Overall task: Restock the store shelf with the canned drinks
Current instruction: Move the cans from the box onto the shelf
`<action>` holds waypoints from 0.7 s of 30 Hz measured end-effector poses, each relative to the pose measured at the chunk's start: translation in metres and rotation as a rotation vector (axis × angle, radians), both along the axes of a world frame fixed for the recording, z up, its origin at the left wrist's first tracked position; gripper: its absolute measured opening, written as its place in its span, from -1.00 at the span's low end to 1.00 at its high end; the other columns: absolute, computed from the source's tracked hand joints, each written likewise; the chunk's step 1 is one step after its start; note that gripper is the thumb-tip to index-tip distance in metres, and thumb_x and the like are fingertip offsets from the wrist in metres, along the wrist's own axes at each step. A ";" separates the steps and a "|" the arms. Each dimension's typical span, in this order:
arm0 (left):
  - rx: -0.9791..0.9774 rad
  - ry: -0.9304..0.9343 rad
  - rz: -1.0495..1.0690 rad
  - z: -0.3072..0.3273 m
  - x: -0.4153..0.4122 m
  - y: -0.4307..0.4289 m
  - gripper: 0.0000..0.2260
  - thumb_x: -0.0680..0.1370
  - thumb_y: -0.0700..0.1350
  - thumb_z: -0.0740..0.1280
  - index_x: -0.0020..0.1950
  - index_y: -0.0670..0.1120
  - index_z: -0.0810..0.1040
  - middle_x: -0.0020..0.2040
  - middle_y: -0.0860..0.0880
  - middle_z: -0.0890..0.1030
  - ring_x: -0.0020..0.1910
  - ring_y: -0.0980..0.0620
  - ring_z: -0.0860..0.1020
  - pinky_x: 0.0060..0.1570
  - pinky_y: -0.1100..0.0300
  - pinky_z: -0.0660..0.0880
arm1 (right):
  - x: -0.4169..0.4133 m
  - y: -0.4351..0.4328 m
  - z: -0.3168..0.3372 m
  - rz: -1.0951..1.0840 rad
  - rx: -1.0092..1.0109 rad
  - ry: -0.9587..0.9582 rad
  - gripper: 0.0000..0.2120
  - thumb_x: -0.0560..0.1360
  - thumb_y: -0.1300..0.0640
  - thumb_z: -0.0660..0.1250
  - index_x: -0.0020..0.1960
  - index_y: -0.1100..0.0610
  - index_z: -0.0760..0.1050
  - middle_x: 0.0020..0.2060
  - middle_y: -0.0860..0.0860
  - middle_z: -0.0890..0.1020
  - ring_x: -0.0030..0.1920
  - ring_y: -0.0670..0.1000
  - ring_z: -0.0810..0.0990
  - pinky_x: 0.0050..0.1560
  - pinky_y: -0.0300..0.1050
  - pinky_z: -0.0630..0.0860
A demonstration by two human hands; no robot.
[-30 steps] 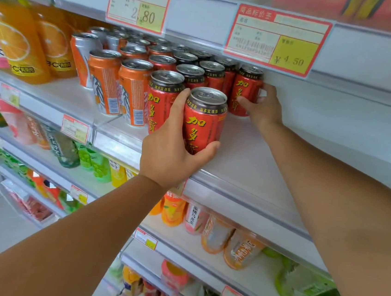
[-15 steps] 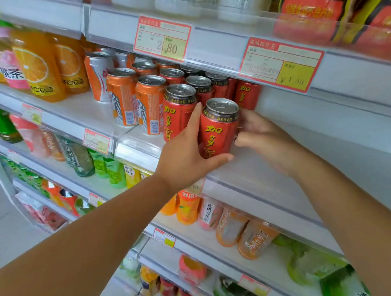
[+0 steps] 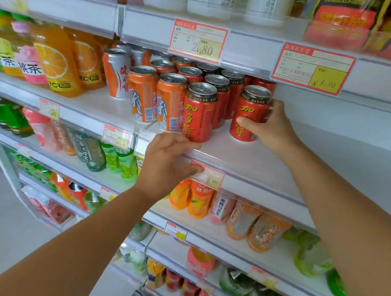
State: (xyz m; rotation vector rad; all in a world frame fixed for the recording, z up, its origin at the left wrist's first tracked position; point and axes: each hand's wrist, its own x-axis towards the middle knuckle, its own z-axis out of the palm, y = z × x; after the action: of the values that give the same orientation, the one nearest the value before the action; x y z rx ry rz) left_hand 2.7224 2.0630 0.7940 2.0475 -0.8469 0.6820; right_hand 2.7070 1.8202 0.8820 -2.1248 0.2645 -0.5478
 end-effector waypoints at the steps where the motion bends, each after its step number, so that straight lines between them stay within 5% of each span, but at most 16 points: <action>1: 0.003 0.012 -0.004 0.000 0.000 0.000 -0.57 0.33 0.22 0.40 0.11 0.03 0.68 0.01 0.06 0.58 0.06 0.13 0.38 0.12 0.17 0.36 | 0.003 -0.005 0.000 -0.004 0.013 0.024 -0.28 0.34 0.09 0.56 0.36 0.14 0.24 0.11 -0.06 0.49 0.09 -0.05 0.52 0.19 -0.05 0.49; 4: 0.006 0.002 -0.005 0.001 0.001 0.000 -0.56 0.33 0.23 0.40 0.10 0.04 0.68 -0.03 0.08 0.56 0.04 0.11 0.40 0.10 0.16 0.38 | 0.008 -0.015 -0.003 -0.007 -0.001 0.023 -0.28 0.32 0.15 0.57 0.35 0.11 0.26 0.09 0.00 0.51 0.06 -0.02 0.54 0.17 0.03 0.53; 8: -0.008 0.014 -0.004 0.001 -0.001 0.000 -0.58 0.32 0.17 0.48 0.11 0.02 0.68 -0.03 0.15 0.51 0.04 0.17 0.36 0.11 0.19 0.36 | 0.023 -0.022 -0.004 -0.058 -0.049 0.012 -0.29 0.32 0.14 0.58 0.35 0.15 0.30 0.04 -0.01 0.52 0.04 -0.01 0.56 0.13 -0.10 0.50; 12: -0.006 0.030 0.008 0.001 -0.003 -0.001 -0.60 0.32 0.12 0.50 0.11 0.03 0.67 -0.03 0.15 0.51 0.05 0.11 0.40 0.11 0.24 0.34 | 0.039 -0.030 -0.011 -0.176 -0.049 -0.015 -0.37 0.27 0.03 0.59 0.20 0.15 0.35 0.07 0.05 0.60 0.06 0.08 0.62 0.14 0.10 0.54; 21: 0.029 0.045 0.005 0.003 -0.003 0.000 -0.56 0.33 0.22 0.42 0.13 0.04 0.67 -0.02 0.09 0.56 0.06 0.04 0.45 0.14 0.31 0.29 | 0.051 -0.026 -0.021 -0.221 -0.044 -0.038 -0.44 0.36 -0.01 0.52 0.24 0.13 0.38 0.10 0.09 0.62 0.09 0.09 0.61 0.15 -0.01 0.50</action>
State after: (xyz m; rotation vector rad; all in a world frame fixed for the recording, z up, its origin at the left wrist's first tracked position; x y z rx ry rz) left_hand 2.7194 2.0629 0.7974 2.0839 -0.8304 0.6279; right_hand 2.7576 1.7942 0.8615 -2.1386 0.4736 -0.7277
